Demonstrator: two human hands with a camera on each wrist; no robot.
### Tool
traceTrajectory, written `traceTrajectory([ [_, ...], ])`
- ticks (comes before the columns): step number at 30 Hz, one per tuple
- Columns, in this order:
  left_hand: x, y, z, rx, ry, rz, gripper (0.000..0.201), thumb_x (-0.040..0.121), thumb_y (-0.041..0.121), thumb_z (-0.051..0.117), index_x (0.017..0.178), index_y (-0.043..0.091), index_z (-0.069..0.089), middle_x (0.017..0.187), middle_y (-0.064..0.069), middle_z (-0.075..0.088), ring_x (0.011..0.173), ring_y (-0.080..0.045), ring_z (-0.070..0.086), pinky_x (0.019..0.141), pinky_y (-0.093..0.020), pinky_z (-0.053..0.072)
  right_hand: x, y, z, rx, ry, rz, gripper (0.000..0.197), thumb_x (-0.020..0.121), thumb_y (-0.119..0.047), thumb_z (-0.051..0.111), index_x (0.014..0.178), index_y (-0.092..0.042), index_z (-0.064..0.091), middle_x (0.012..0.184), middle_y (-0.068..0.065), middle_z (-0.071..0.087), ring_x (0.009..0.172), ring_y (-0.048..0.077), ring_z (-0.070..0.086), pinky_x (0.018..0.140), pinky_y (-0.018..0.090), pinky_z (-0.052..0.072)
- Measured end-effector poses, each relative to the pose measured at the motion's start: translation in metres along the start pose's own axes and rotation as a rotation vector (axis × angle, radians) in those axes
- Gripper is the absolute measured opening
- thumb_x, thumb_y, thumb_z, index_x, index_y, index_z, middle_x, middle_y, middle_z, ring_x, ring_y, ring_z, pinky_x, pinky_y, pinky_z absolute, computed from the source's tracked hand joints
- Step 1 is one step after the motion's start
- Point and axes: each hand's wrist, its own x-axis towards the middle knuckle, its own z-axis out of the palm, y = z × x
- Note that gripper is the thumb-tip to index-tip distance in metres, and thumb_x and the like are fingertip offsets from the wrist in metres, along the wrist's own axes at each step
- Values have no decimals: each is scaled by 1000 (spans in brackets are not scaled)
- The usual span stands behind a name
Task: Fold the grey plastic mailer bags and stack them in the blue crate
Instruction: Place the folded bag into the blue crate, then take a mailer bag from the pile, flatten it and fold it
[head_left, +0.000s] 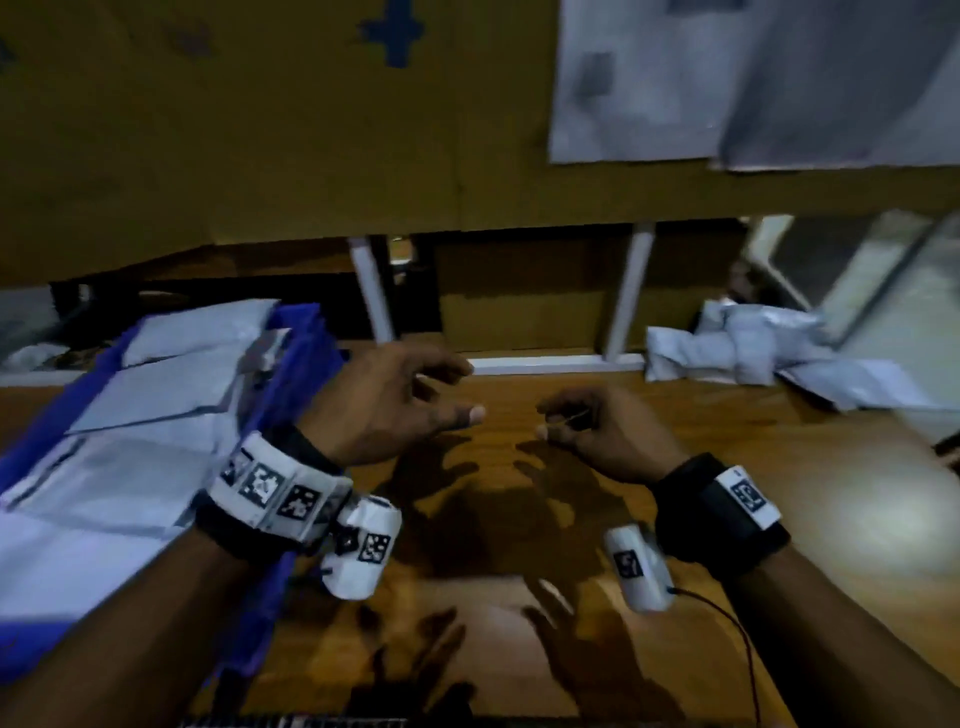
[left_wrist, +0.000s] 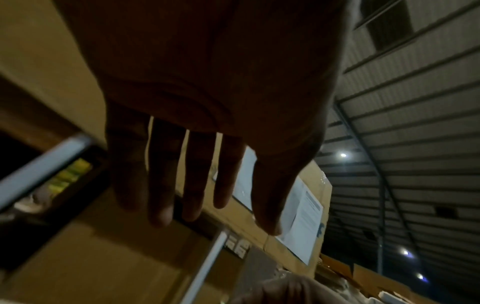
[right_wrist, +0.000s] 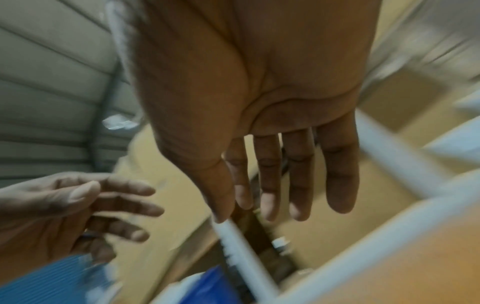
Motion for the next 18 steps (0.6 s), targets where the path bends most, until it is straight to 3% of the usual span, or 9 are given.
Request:
traceTrajectory([
  [2, 19, 19, 52, -91, -63, -8, 51, 78, 51, 83, 123, 30, 70, 116, 14, 72, 90, -2, 71, 77, -29, 62, -19, 42, -24, -3, 59, 78, 27, 93, -34, 76, 117, -23, 72, 97, -15, 72, 79, -8, 68, 65, 11, 52],
  [6, 60, 32, 145, -310, -188, -62, 56, 73, 48, 86, 120, 23, 72, 115, 5, 74, 90, -13, 75, 80, -42, 64, -43, 115, -63, -19, 152, 192, 26, 94, -32, 73, 117, -20, 74, 110, -7, 73, 94, 8, 69, 84, 34, 59],
  [8, 84, 37, 181, -357, -217, -69, 53, 73, 48, 88, 117, 21, 73, 110, 6, 75, 91, -11, 74, 80, -39, 63, -45, 149, -79, 28, 197, 264, 20, 96, -28, 69, 114, -20, 75, 118, -4, 72, 102, 13, 68, 89, 38, 58],
  [11, 131, 44, 225, -494, -223, -122, 53, 72, 41, 91, 115, 16, 73, 109, 0, 75, 95, -16, 73, 77, -35, 61, -36, 190, -105, 64, 284, 353, 17, 92, -32, 72, 108, -27, 76, 116, -6, 73, 107, 16, 66, 93, 42, 57],
  [13, 166, 49, 247, -616, -209, -199, 48, 74, 28, 92, 116, 15, 72, 115, -6, 72, 102, -24, 72, 81, -46, 63, -24, 214, -125, 98, 345, 402, 15, 91, -31, 75, 105, -26, 76, 112, -5, 74, 107, 16, 67, 93, 42, 57],
  [15, 205, 57, 266, -671, -190, -265, 58, 68, 32, 94, 119, 20, 70, 123, -8, 66, 107, -29, 69, 81, -53, 63, -6, 237, -146, 132, 389, 449, 16, 91, -29, 76, 105, -21, 75, 112, 0, 73, 106, 20, 67, 90, 47, 58],
  [18, 267, 57, 292, -651, -145, -300, 85, 44, 55, 93, 121, 38, 64, 129, 3, 59, 113, -27, 63, 80, -49, 63, 30, 268, -175, 167, 462, 522, 23, 88, -29, 80, 109, -22, 74, 114, 4, 73, 103, 27, 69, 85, 52, 60],
])
